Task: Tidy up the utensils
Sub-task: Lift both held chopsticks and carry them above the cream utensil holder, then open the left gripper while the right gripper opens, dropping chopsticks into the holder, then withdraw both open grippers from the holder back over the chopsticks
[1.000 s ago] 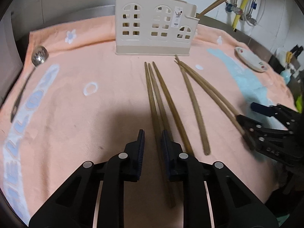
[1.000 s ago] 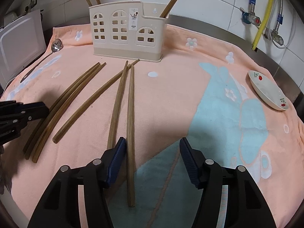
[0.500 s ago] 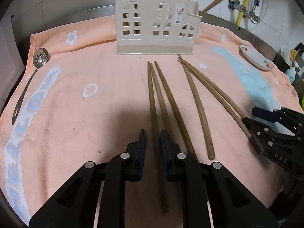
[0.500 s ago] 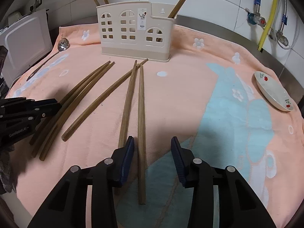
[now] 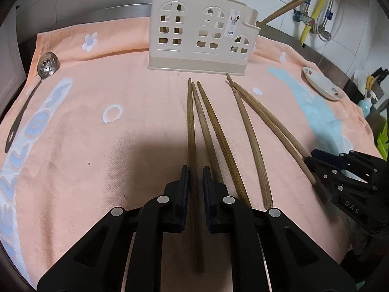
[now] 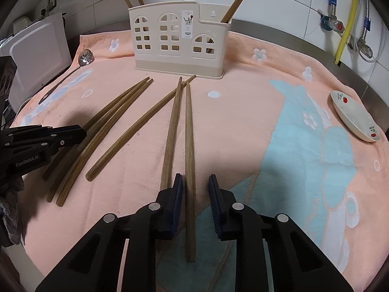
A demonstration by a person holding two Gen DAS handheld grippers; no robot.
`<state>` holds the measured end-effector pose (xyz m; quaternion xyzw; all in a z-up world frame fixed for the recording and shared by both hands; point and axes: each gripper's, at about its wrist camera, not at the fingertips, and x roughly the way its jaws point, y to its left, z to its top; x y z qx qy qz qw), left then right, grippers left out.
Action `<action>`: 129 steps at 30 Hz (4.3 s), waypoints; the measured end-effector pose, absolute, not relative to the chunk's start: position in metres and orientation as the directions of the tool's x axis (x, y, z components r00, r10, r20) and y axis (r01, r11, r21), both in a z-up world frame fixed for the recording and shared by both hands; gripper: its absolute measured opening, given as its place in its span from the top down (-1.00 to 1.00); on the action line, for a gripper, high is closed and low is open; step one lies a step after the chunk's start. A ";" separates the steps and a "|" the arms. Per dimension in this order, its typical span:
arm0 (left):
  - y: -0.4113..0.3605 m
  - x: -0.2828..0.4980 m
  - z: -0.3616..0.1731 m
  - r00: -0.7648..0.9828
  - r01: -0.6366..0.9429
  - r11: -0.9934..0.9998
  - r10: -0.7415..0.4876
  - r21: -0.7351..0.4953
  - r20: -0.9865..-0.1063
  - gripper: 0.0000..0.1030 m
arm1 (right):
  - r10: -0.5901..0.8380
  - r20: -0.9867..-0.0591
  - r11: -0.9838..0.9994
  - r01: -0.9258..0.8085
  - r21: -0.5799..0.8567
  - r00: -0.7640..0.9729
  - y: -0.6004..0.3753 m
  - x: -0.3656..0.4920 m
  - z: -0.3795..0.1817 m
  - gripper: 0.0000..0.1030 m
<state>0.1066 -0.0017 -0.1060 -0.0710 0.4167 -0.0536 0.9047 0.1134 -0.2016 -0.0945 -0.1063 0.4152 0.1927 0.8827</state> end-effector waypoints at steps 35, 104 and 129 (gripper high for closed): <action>0.007 0.118 0.034 0.812 0.177 0.981 -0.190 -0.076 -0.552 0.90 | 0.438 -0.571 0.856 -0.516 0.030 0.694 -0.198 0.151 0.089 0.87; 0.016 0.117 0.079 0.901 0.103 0.995 -0.096 -0.007 -0.422 -0.43 | 0.357 -0.438 0.920 -0.391 0.013 0.825 -0.187 0.176 0.089 -0.86; 0.017 0.070 -0.012 0.833 0.054 0.998 -0.070 -0.045 -0.549 -0.87 | 0.316 -0.547 0.930 -0.367 0.018 0.775 -0.193 0.119 0.012 -0.86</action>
